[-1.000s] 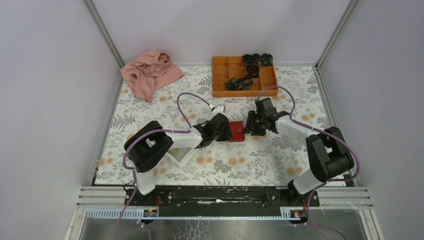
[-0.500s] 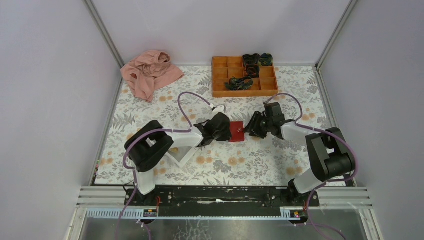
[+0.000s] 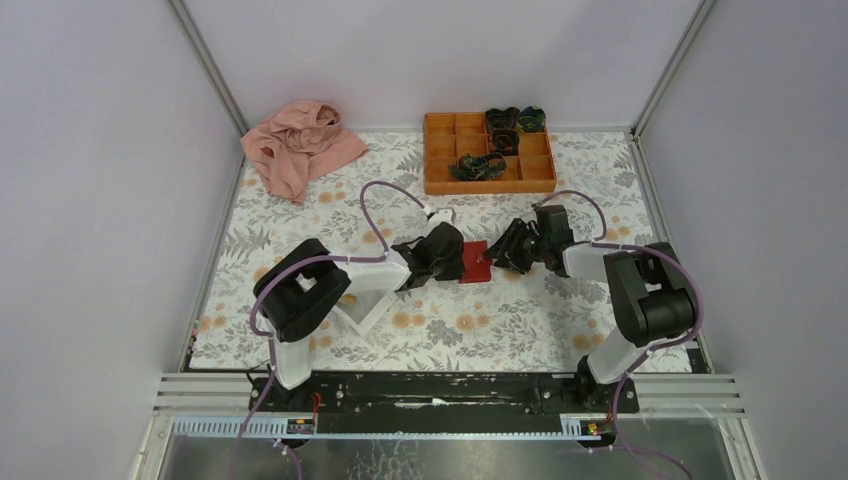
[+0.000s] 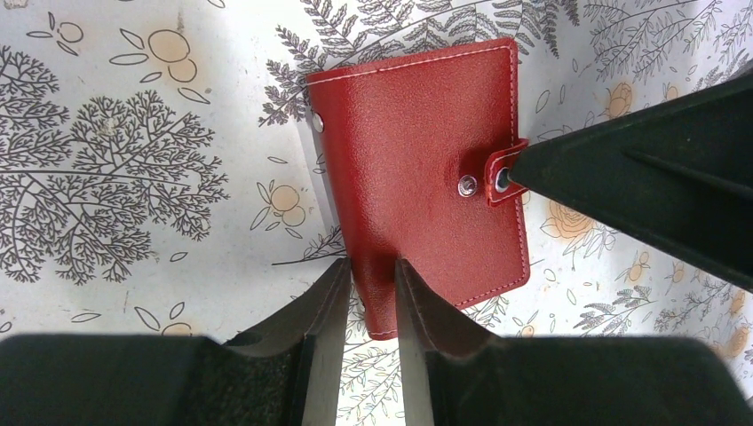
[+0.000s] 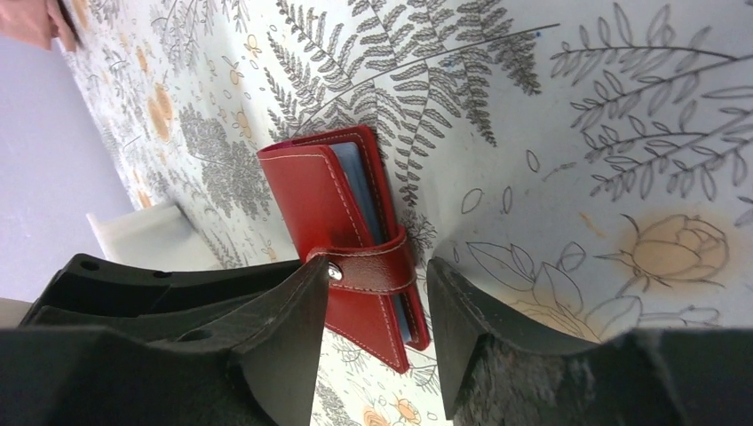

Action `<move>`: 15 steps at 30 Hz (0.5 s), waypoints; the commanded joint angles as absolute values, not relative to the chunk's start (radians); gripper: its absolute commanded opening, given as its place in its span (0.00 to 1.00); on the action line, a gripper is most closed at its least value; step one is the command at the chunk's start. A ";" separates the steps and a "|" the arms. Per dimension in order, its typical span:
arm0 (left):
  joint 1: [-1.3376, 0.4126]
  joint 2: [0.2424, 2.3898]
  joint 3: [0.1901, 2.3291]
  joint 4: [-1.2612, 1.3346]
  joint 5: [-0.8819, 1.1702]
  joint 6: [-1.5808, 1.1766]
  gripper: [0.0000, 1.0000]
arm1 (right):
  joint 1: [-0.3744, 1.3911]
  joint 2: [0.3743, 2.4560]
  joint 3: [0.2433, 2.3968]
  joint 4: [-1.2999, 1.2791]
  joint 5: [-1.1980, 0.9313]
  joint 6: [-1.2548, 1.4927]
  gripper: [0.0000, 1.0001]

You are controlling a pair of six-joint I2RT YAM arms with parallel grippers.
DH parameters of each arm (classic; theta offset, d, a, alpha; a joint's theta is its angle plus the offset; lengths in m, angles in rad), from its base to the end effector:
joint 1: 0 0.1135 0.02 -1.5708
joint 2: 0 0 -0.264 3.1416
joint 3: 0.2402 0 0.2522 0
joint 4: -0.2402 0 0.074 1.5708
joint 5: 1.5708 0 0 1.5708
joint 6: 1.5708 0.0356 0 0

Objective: Put the credit cards into the card holder
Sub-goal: Close the card holder at the center of the board.

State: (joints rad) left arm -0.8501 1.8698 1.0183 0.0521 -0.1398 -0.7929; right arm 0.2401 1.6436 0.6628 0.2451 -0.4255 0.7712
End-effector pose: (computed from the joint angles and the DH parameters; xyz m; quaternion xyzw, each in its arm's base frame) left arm 0.2548 -0.2826 0.1427 0.0002 0.9246 -0.2307 0.3030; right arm 0.2920 0.0866 0.1352 0.1519 0.8846 0.3608 0.2533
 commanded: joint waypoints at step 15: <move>-0.824 1.926 1.031 -0.003 -0.139 -0.756 0.31 | 0.227 1.728 0.640 0.342 -0.539 0.783 0.52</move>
